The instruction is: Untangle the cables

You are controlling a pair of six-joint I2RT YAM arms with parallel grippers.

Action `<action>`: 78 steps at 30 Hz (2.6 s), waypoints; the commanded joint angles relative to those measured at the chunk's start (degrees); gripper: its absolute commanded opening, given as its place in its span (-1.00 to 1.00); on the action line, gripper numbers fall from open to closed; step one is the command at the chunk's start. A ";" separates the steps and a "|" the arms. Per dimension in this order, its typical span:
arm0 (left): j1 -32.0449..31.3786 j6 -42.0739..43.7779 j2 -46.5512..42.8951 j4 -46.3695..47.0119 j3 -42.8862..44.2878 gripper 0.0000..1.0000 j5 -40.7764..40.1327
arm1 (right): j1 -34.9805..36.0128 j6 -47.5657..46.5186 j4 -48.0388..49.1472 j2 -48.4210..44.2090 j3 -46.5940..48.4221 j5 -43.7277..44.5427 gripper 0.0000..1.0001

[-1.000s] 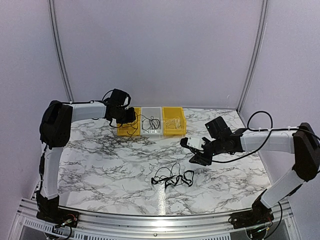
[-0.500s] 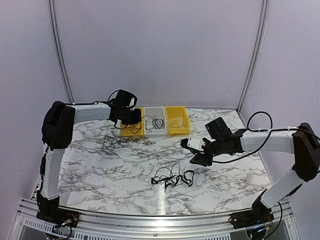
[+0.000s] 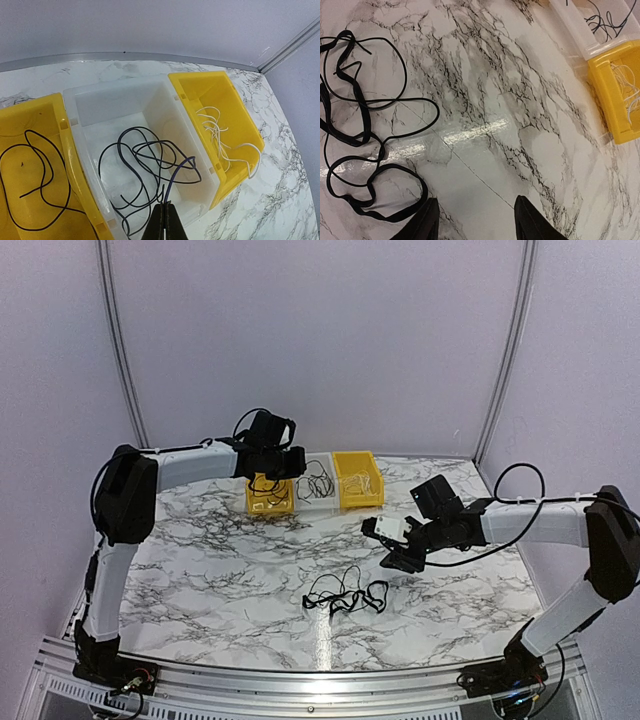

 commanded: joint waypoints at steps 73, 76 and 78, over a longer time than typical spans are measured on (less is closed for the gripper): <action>1.24 15.09 -50.58 -14.12 -43.52 0.17 -21.20 | 2.82 4.18 -7.12 53.56 75.28 6.97 -0.20; 2.22 15.08 -50.87 -13.93 -45.03 0.17 -21.76 | 3.36 3.01 -7.56 56.98 79.55 8.17 -0.18; 2.67 15.15 -50.52 -13.86 -45.12 0.17 -21.23 | 3.81 2.20 -7.21 58.96 81.08 9.47 -0.18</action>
